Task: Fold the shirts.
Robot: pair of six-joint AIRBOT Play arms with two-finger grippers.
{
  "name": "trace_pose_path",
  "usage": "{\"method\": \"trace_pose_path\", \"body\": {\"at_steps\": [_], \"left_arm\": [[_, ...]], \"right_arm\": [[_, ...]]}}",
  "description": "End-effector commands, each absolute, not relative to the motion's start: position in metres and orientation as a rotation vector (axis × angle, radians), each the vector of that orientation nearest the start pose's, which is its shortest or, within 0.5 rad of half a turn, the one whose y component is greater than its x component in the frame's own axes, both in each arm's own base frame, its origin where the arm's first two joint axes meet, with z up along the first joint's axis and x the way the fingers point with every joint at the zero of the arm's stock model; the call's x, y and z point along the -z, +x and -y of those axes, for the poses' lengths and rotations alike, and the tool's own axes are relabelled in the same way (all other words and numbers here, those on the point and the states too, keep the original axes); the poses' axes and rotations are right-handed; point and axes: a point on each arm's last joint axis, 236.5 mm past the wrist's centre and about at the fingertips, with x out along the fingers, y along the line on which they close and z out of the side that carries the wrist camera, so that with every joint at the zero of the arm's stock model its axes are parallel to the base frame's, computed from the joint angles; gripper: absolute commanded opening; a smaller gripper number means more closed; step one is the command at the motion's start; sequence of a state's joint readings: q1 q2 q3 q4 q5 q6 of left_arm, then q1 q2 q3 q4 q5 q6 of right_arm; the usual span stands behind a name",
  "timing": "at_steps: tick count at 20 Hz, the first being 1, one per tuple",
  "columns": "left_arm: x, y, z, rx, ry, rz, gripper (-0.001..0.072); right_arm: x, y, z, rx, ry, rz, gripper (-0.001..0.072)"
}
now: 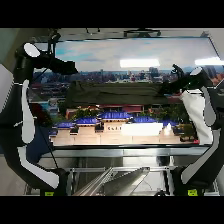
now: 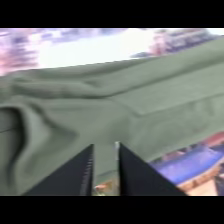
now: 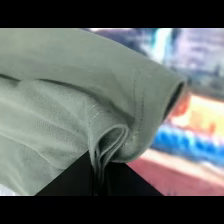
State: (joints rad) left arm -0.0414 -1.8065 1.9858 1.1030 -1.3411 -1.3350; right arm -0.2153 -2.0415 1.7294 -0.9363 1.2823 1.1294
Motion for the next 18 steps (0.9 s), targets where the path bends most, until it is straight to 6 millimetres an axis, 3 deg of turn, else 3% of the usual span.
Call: {"method": "trace_pose_path", "body": {"at_steps": [1, 3, 4, 7, 9, 11, 13, 15, 17, 18], "left_arm": [[-0.068, 0.525, 0.175, 0.595, -0.114, -1.09, 0.0021], [-0.034, 0.516, 0.215, 0.643, -0.116, -1.16, 0.0023], [-0.015, 0.509, 0.245, 0.691, -0.131, -1.191, 0.0022], [0.044, 0.498, 0.318, 0.751, -0.138, -1.225, 0.0022], [0.076, 0.486, 0.356, 0.768, -0.167, -1.249, 0.0022], [0.094, 0.475, 0.39, 0.804, -0.26, -1.265, 0.0022], [0.099, 0.472, 0.416, 0.832, -0.387, -1.262, 0.0023], [0.09, 0.482, 0.425, 0.838, -0.442, -1.206, 0.0022], [0.052, 0.493, 0.421, 0.882, -0.445, -1.161, 0.0021], [0.021, 0.496, 0.412, 0.917, -0.436, -1.14, 0.0022]], "right_arm": [[0.087, 0.512, -0.038, -0.553, 0.419, -1.307, 0.0019], [0.061, 0.508, -0.041, -0.597, 0.418, -1.332, 0.0019], [0.044, 0.504, -0.044, -0.62, 0.412, -1.344, 0.0019], [-0.021, 0.495, -0.053, -0.689, 0.411, -1.337, 0.0019], [-0.069, 0.487, -0.069, -0.78, 0.427, -1.266, 0.0019], [-0.103, 0.482, -0.078, -0.809, 0.423, -1.2, 0.0019], [-0.13, 0.477, -0.088, -0.852, 0.426, -1.146, 0.0019], [-0.143, 0.474, -0.097, -0.891, 0.443, -1.116, 0.0019], [-0.143, 0.473, -0.101, -0.886, 0.459, -1.133, 0.0019], [-0.144, 0.472, -0.102, -0.885, 0.464, -1.137, 0.0019]]}}
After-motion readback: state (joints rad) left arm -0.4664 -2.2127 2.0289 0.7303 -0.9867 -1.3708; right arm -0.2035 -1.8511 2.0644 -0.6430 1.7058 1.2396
